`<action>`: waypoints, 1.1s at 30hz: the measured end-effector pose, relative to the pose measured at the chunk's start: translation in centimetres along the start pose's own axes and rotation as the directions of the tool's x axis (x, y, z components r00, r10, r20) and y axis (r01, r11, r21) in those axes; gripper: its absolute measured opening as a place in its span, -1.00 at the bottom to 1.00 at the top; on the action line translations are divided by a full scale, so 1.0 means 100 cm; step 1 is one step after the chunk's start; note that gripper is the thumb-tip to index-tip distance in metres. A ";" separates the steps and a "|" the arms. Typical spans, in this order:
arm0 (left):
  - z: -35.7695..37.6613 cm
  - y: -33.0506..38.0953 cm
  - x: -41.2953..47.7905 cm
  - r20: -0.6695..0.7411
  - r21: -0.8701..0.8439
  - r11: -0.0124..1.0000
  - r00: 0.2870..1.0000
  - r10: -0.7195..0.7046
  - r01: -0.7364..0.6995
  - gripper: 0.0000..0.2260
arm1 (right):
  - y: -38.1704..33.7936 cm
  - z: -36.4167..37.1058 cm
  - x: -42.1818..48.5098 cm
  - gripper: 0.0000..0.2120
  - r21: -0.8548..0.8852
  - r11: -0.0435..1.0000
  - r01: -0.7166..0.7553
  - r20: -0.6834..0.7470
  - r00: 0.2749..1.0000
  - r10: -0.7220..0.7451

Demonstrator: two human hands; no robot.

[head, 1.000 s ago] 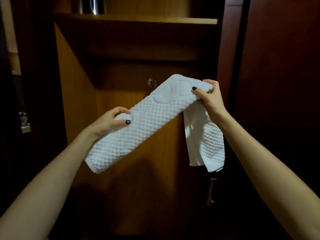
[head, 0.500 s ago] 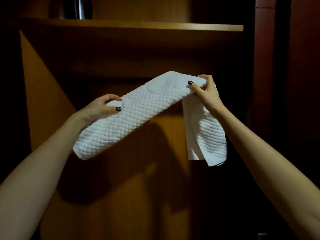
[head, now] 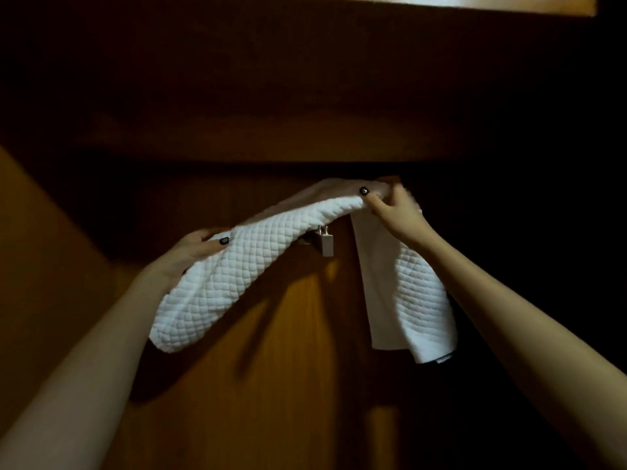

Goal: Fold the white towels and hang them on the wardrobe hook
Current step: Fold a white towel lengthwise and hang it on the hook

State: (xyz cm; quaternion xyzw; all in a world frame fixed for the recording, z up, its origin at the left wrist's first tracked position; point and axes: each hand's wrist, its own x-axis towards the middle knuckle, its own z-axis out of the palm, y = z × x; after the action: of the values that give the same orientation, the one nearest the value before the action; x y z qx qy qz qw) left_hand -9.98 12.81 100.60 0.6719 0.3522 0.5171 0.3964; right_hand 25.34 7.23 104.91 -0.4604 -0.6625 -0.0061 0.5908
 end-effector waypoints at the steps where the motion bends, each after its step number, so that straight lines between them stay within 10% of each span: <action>1: -0.002 -0.008 0.005 0.007 -0.009 1.000 1.000 -0.016 0.016 -0.19 | 0.003 0.006 0.003 -0.71 -0.022 1.000 -0.021 0.004 1.000 0.021; 5: -0.009 -0.048 0.010 0.098 -0.105 0.989 0.990 -0.097 0.107 -0.14 | 0.008 0.025 -0.003 -0.72 -0.052 0.998 0.023 0.038 0.999 -0.021; 10: 0.001 -0.097 -0.003 0.041 -0.200 0.964 0.984 -0.173 0.178 -0.54 | 0.026 0.045 -0.033 -0.64 -0.048 0.996 0.079 0.164 0.984 -0.070; 14: 0.031 -0.112 -0.021 0.019 -0.231 0.966 0.993 -0.117 0.118 -0.71 | 0.044 0.052 -0.067 -0.49 0.224 0.973 0.059 0.264 0.957 -0.119; 24: 0.137 -0.099 -0.058 -0.128 0.312 0.833 0.849 0.513 -0.456 -0.54 | 0.081 0.079 -0.139 -0.70 -0.052 0.952 0.303 -0.070 0.950 -0.306; 29: 0.166 -0.119 -0.071 -0.060 0.624 0.684 0.849 0.525 -0.378 -0.58 | 0.103 0.084 -0.169 -0.61 0.013 0.986 0.164 -0.188 0.969 -0.159; 33: 0.160 -0.141 -0.074 -0.127 0.708 0.664 0.880 0.457 -0.242 -0.59 | 0.134 0.078 -0.192 -0.61 0.135 0.989 0.053 0.056 0.997 -0.061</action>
State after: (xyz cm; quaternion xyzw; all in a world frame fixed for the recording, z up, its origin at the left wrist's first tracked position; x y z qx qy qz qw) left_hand 3.12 9.72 82.40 0.7392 0.4320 0.5152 -0.0387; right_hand 25.18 7.63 80.24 -0.4005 -0.6920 0.0352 0.5996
